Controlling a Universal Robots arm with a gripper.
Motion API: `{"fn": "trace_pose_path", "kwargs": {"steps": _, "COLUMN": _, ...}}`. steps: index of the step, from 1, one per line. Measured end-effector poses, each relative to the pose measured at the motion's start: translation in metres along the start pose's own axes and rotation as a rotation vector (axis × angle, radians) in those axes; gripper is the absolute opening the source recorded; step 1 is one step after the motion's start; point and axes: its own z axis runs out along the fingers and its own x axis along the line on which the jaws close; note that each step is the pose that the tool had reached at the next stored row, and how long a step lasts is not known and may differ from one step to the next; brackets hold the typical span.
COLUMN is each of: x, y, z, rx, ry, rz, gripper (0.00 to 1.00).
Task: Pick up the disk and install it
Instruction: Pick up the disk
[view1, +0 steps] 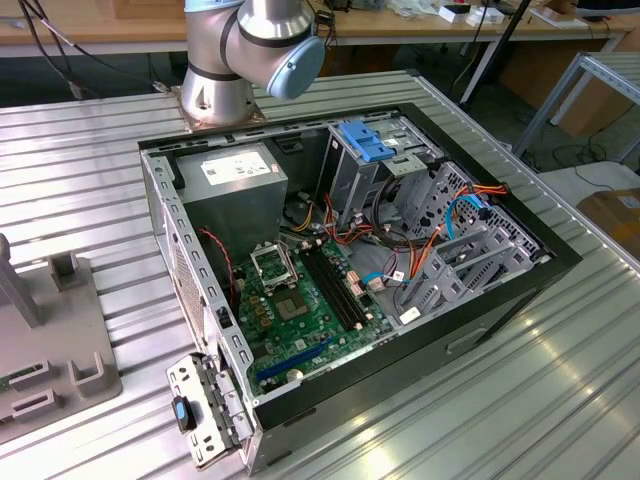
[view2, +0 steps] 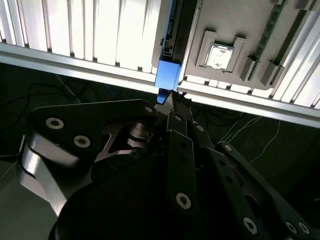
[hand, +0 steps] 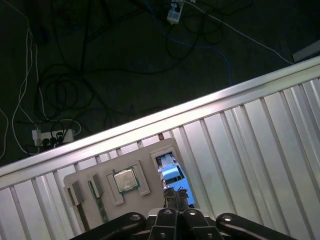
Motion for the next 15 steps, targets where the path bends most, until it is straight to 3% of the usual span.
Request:
{"fn": "trace_pose_path", "kwargs": {"steps": 4, "x": 0.0000, "y": 0.0001, "z": 0.0000, "rx": -0.0026, "ry": 0.0046, "rz": -0.107, "gripper": 0.11}}
{"fn": "trace_pose_path", "kwargs": {"steps": 15, "x": 0.0000, "y": 0.0000, "z": 0.0000, "rx": -0.0030, "ry": 0.0055, "rz": -0.129, "gripper": 0.11}}
